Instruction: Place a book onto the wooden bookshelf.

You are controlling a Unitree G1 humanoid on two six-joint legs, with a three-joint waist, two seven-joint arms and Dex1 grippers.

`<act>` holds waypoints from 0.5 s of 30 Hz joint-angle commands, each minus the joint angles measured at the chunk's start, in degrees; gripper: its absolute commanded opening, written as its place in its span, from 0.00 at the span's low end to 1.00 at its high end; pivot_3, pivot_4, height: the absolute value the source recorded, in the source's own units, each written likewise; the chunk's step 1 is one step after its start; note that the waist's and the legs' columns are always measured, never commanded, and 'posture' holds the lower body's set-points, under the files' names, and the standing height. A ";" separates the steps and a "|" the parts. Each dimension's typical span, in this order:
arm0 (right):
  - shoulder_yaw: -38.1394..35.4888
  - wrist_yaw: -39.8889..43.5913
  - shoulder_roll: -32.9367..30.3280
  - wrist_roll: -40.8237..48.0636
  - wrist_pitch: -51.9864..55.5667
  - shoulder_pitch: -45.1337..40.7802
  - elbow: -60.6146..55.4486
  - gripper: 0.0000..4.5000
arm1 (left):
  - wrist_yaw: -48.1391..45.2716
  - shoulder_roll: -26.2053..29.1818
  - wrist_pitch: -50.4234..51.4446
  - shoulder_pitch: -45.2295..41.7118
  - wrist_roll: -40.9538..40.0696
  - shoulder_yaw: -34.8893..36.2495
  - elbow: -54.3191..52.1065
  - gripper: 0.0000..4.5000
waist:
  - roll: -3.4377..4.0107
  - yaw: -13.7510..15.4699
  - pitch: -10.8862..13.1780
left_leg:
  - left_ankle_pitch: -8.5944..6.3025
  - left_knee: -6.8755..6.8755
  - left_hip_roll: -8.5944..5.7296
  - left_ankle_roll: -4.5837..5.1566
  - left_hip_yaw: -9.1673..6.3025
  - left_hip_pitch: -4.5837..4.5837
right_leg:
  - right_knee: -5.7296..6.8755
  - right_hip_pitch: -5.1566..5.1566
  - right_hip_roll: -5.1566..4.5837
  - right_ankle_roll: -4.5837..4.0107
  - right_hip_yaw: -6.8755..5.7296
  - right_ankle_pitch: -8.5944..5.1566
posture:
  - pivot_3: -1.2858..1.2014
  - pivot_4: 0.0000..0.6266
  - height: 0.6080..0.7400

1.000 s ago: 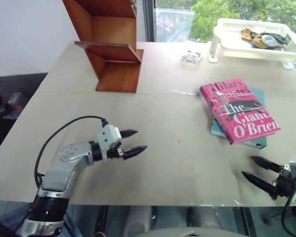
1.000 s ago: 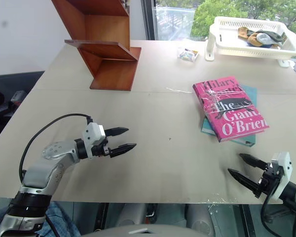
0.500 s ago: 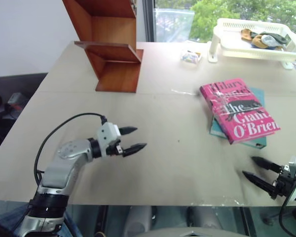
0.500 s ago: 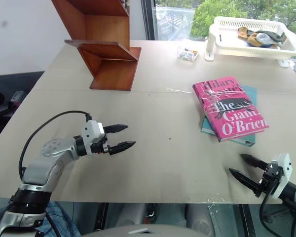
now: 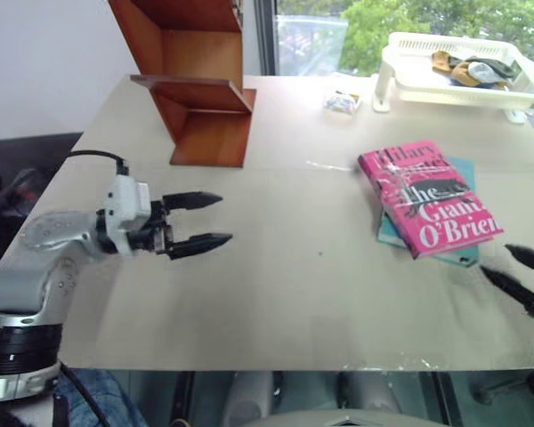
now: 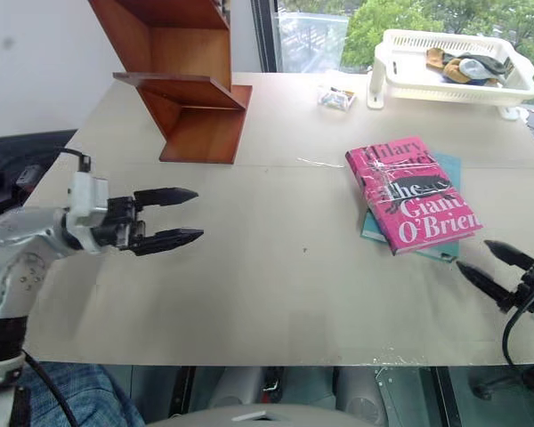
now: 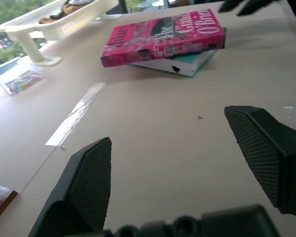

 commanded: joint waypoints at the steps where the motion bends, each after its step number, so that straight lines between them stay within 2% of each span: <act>1: -2.97 -1.07 -2.86 1.10 1.13 -3.67 1.74 1.00 | -3.86 2.91 3.14 -1.06 -5.04 3.82 -1.58 0.93 | -0.04 -0.22 0.03 | 0.00 0.00 0.01 0.00 0.00 0.01 | 0.01 0.00 0.01 0.00 0.00 0.00 | 0.52 0.24 1.00; 8: -1.76 -8.74 -2.72 1.91 5.57 -18.18 6.56 1.00 | -7.52 5.66 7.64 -0.77 -8.23 5.02 -0.04 0.93 | -0.04 -1.20 0.08 | 0.01 0.02 0.01 -0.01 0.00 0.00 | 0.04 -0.01 0.04 0.02 0.01 0.00 | 0.52 0.24 1.00; 15: 6.09 -11.11 -0.02 -2.82 7.20 -32.78 18.05 1.00 | -9.67 6.57 9.53 -3.12 -9.15 4.75 1.92 0.93 | -0.07 -1.29 0.12 | 0.02 0.03 0.06 -0.02 0.03 0.00 | 0.09 -0.05 0.13 0.02 0.05 0.00 | 0.52 0.24 1.00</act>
